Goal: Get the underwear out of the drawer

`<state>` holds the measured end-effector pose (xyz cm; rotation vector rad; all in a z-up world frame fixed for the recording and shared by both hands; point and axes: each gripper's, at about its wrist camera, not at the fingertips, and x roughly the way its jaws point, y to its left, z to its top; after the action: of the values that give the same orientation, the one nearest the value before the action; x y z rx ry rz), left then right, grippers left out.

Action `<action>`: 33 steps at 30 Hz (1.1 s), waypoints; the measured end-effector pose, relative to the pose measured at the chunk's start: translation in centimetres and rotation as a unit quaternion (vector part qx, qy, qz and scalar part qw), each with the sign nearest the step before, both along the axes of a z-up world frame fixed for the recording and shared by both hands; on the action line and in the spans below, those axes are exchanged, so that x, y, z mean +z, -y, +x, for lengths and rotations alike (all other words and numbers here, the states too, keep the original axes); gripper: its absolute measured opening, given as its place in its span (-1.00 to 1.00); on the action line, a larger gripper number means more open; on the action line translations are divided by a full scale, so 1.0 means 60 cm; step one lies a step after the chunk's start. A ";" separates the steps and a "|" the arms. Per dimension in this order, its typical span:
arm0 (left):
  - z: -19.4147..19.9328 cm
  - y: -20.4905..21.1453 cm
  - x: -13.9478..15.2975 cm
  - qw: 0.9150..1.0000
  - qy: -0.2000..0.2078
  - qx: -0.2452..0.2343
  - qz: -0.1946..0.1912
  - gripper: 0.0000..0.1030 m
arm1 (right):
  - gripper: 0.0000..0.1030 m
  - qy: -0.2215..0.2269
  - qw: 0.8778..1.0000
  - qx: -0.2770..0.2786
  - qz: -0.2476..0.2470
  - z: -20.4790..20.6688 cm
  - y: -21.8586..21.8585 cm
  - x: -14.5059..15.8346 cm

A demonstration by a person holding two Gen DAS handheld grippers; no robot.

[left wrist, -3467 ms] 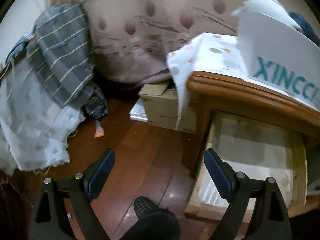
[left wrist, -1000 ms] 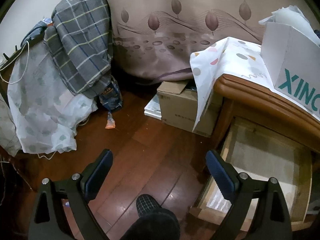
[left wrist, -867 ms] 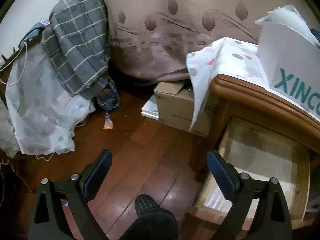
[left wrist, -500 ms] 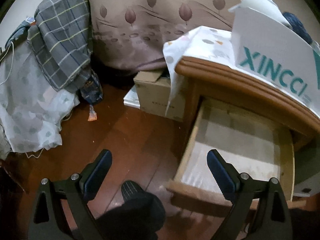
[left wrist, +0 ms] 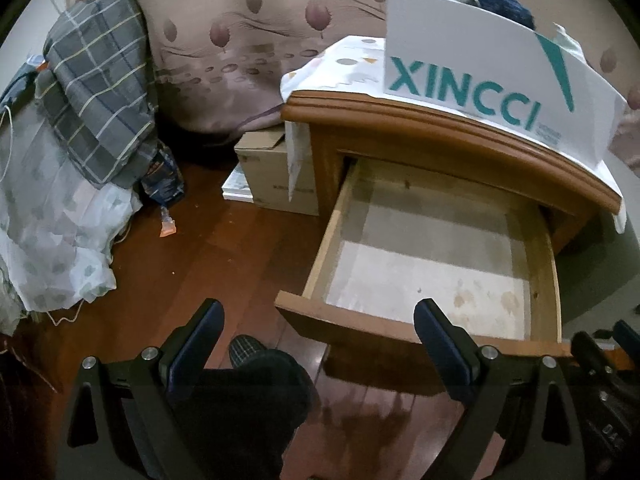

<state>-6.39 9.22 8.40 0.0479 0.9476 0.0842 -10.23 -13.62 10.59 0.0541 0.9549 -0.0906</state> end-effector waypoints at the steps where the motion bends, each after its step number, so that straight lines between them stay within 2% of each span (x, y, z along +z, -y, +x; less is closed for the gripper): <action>1: -0.001 0.004 0.000 1.000 -0.001 -0.004 0.000 0.84 | 0.61 -0.003 1.000 0.002 0.001 0.000 -0.001 -0.003; 33: 0.000 0.021 0.003 1.000 -0.006 -0.020 0.004 0.84 | 0.61 -0.031 0.999 0.020 0.005 0.007 -0.016 -0.025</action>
<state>-6.38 7.97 8.56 0.0746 0.9570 0.0504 -9.83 -12.64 9.09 0.0420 1.0179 -0.0498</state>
